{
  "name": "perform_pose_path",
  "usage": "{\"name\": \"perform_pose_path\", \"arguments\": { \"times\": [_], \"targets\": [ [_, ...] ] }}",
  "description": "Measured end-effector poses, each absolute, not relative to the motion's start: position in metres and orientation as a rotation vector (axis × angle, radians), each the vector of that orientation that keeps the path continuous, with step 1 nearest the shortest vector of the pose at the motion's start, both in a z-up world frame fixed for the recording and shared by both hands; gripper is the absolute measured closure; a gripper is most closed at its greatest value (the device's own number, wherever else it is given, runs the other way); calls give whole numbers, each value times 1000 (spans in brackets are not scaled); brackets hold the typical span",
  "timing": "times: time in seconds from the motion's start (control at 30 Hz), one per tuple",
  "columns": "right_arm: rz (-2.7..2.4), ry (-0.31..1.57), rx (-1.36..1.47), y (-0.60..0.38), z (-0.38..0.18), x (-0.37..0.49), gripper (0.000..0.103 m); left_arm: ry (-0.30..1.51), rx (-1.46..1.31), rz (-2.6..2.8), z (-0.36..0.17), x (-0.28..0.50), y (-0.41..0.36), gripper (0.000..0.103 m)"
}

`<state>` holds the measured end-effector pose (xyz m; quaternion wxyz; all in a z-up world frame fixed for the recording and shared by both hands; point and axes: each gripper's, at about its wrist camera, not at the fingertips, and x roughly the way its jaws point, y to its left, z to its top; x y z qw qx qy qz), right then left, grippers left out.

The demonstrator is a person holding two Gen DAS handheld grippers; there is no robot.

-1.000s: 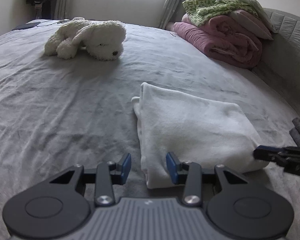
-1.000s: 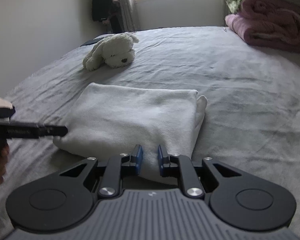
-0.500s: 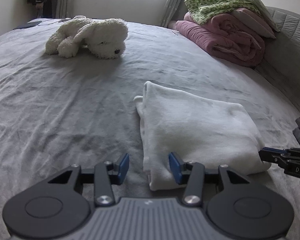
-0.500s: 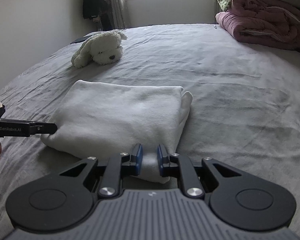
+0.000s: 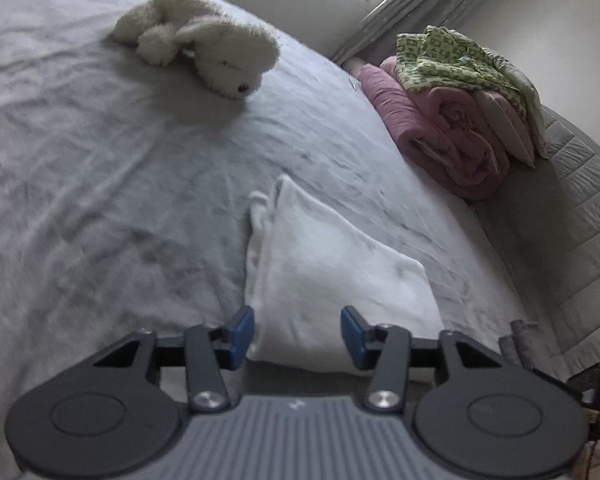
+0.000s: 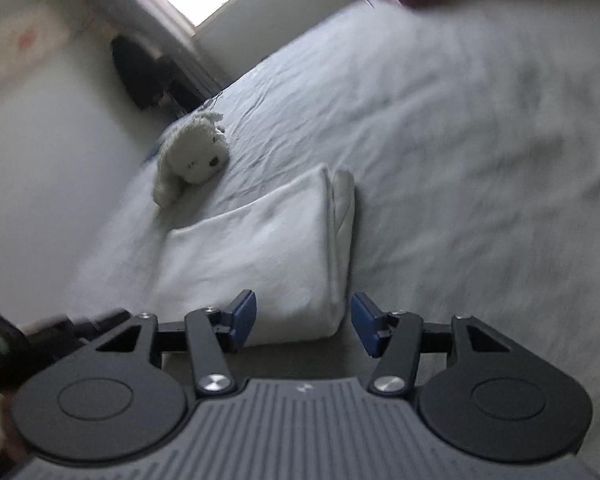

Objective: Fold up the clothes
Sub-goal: 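Roll both grippers and move them along the folded shirt side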

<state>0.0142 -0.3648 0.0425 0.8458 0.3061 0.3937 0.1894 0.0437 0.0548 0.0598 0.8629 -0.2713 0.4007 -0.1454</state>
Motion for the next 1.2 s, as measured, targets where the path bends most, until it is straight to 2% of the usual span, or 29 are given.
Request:
{"name": "perform_pose_path", "arguments": {
  "times": [0.03, 0.27, 0.43, 0.77, 1.2],
  "targets": [
    [392, 852, 706, -369, 37, 15, 34, 854, -585, -314, 58, 42, 53, 48],
    [398, 905, 954, -380, 21, 14, 33, 892, -683, -368, 44, 33, 47, 45],
    [428, 920, 959, -365, 19, 13, 33, 913, -776, -342, 28, 38, 49, 41],
    [418, 878, 1036, -370, 16, 19, 33, 886, -943, -268, 6, 50, 64, 39],
    [431, 850, 1003, -371, 11, 33, 33, 840, -893, -316, 2, 76, 61, 36]
  ]
}}
